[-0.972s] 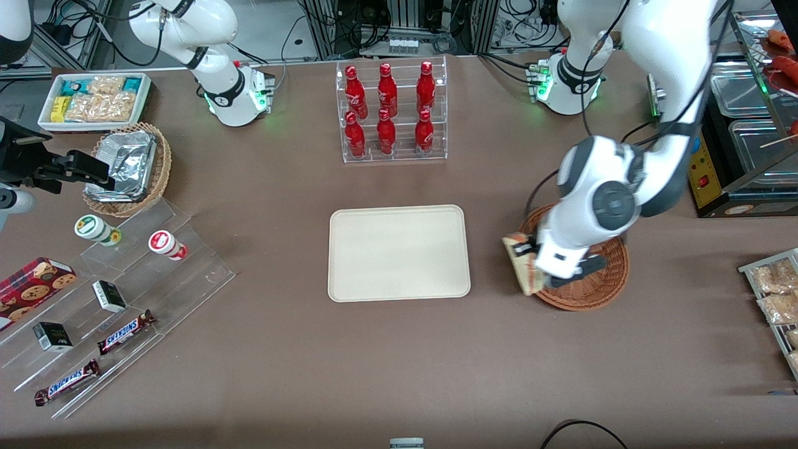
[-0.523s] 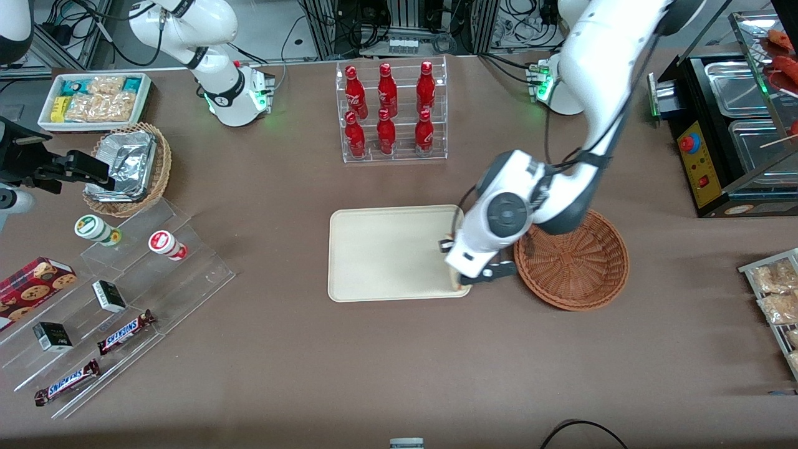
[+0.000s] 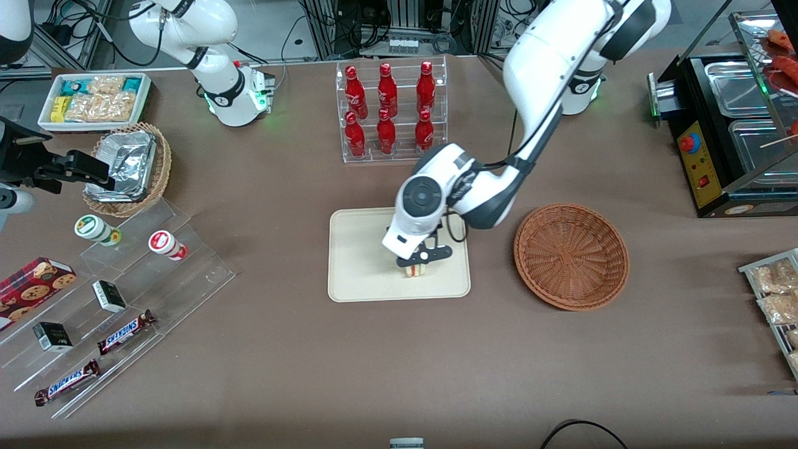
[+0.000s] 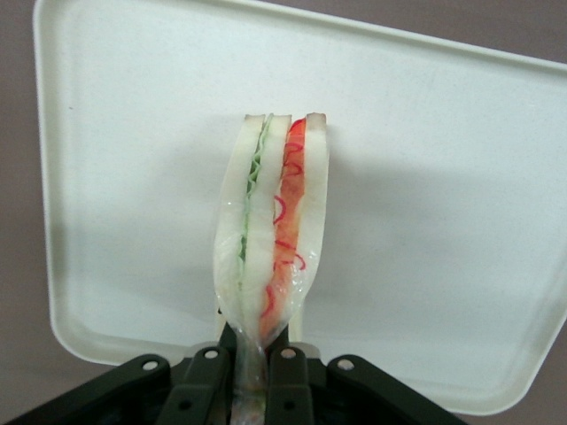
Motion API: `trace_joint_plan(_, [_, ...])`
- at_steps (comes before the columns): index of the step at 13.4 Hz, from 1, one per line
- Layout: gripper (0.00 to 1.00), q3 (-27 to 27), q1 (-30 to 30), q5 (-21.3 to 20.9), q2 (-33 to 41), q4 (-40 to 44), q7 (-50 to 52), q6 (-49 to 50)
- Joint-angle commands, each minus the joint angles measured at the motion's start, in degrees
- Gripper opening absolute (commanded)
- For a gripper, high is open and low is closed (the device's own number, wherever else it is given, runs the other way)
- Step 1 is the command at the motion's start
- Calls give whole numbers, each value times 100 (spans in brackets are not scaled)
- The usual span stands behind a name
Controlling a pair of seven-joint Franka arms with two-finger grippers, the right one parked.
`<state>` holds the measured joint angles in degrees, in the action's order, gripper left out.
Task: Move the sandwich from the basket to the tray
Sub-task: 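Lower the sandwich onto the tray and open the left gripper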
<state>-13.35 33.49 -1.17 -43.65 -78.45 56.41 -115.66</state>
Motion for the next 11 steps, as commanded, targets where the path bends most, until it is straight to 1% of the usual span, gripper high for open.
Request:
trace_joint_plan(1, [0, 70, 114, -146, -434, 777, 230, 351])
trace_joint_plan(6, [0, 61, 185, -146, -539, 796, 239, 281])
trace_joint_plan(7, [15, 70, 185, -146, -548, 796, 230, 273])
trace_joint_plan(8, [37, 70, 176, -146, -557, 796, 221, 272])
trace_joint_plan(9, [99, 70, 150, -111, -549, 796, 169, 272])
trace_joint_plan(11, [100, 61, 123, -76, -487, 804, 169, 281])
